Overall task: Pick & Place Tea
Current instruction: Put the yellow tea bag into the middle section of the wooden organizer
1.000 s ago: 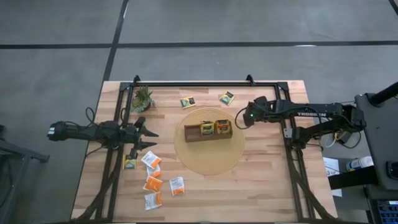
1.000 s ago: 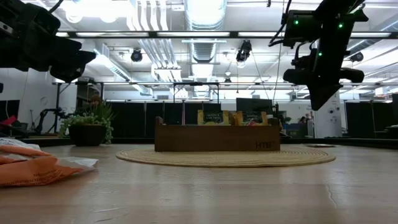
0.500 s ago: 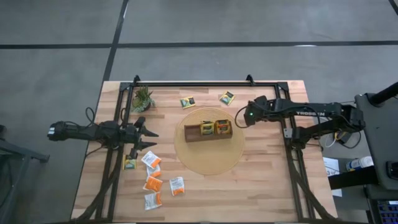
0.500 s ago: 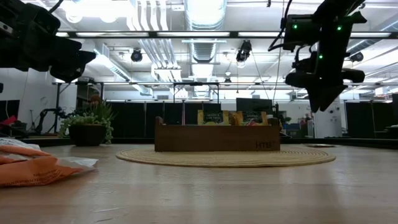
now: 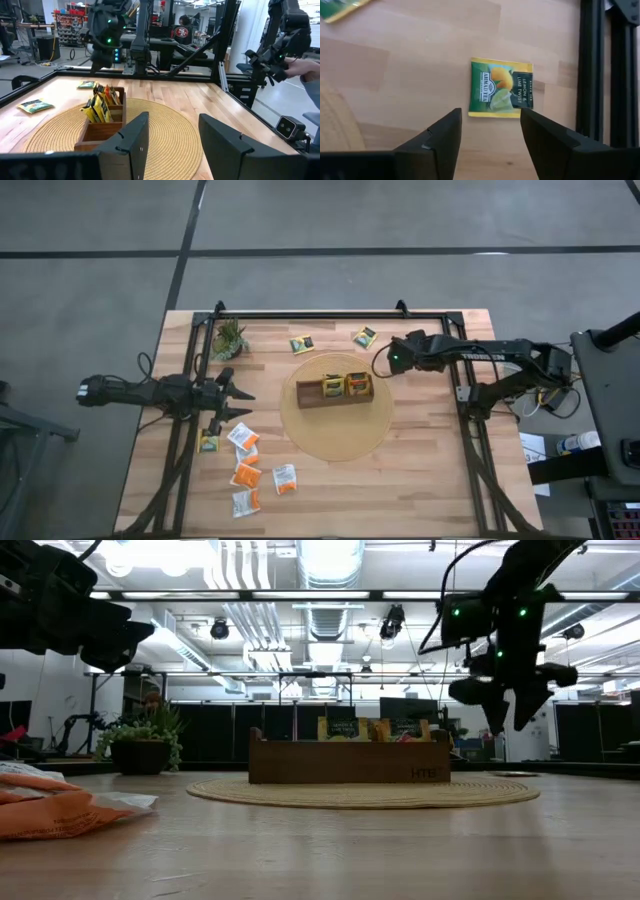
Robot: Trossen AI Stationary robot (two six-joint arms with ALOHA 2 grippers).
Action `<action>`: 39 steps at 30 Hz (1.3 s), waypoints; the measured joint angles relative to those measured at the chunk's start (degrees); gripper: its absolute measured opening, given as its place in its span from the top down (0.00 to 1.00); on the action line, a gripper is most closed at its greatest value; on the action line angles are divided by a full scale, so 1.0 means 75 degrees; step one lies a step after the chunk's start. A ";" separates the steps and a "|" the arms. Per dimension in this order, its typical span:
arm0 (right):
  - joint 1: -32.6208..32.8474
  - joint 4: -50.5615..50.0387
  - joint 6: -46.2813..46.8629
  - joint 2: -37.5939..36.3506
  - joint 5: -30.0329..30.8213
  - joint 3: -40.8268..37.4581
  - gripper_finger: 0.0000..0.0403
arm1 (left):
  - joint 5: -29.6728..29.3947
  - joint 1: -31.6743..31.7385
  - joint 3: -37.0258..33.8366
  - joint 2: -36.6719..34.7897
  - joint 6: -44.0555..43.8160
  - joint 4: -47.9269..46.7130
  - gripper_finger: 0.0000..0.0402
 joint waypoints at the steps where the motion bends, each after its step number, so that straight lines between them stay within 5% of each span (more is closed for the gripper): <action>1: -0.0078 0.0076 -0.0076 0.0124 -0.0051 0.0000 0.50 | 0.0001 0.0001 0.0000 0.0000 0.0000 0.0000 0.58; 19: -0.1462 0.1982 -0.1604 0.2652 -0.0810 0.0075 0.50 | 0.0000 0.0001 0.0000 0.0000 0.0000 0.0004 0.58; 27: -0.1529 0.2242 -0.1795 0.2549 -0.1381 0.0053 0.51 | 0.0000 0.0000 0.0000 0.0000 0.0001 0.0003 0.58; 32: -0.1523 0.2254 -0.1942 0.2487 -0.2270 0.0050 0.67 | 0.0000 0.0000 0.0000 0.0000 0.0000 0.0003 0.58; 37: -0.1506 0.2205 -0.2201 0.2484 -0.2369 0.0052 0.93 | 0.0000 0.0002 0.0000 0.0000 0.0002 0.0003 0.58; 39: -0.1508 0.2196 -0.2253 0.2482 -0.2400 0.0052 0.95 | 0.0000 0.0000 0.0000 0.0000 0.0002 0.0003 0.58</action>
